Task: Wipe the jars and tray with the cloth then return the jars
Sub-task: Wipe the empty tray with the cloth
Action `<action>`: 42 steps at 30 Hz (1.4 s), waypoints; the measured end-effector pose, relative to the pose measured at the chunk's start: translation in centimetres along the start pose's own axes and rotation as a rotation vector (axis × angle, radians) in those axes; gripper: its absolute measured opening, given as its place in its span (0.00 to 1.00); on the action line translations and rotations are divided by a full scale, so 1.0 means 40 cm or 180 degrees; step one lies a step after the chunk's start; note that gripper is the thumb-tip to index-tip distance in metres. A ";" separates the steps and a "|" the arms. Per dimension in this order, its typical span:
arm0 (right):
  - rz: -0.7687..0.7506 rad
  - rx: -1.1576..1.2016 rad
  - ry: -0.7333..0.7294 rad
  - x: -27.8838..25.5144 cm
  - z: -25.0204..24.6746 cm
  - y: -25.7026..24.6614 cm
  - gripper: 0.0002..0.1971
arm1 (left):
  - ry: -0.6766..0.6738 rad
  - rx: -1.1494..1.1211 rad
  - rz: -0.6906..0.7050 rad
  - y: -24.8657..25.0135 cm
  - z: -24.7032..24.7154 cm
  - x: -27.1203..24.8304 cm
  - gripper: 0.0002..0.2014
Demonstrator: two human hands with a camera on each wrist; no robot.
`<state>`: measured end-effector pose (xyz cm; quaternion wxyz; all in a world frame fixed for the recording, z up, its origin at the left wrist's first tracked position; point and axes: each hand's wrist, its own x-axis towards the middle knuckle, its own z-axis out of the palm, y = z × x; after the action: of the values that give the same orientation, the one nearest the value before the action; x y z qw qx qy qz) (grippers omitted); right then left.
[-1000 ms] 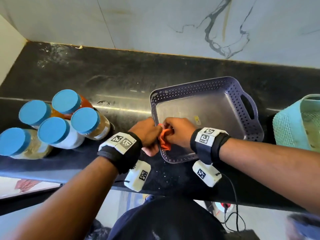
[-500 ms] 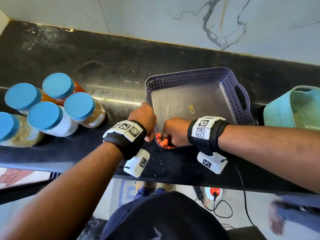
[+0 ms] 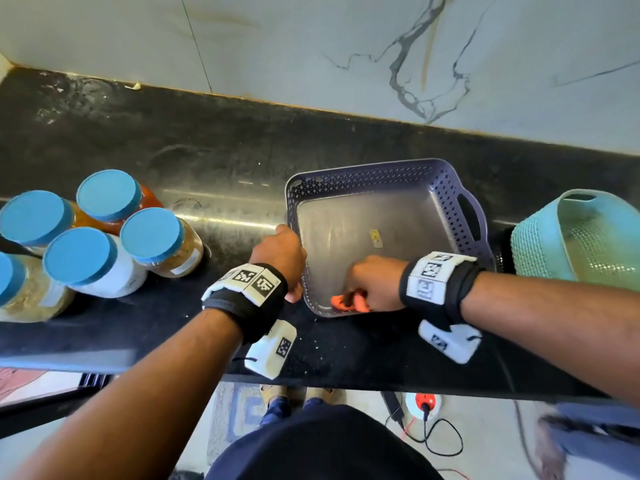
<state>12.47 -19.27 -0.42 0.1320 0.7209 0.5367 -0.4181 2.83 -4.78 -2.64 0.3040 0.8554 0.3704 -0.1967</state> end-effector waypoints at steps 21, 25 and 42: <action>0.0690 0.0457 0.0287 -0.051 0.072 0.126 0.14 | 0.0072 0.0351 -0.0002 -0.001 -0.048 0.019 0.18; 0.0201 0.0786 0.0341 0.064 0.040 -0.049 0.14 | 0.0024 0.0398 -0.0019 0.003 -0.040 0.033 0.18; 0.1123 0.0388 0.0308 -0.146 0.136 0.228 0.24 | 0.0251 0.0914 0.0381 -0.012 -0.125 0.101 0.10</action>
<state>17.59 -30.16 -1.79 0.1334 0.8297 0.3815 -0.3850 5.65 0.90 -1.42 0.1750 0.9177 0.2985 -0.1953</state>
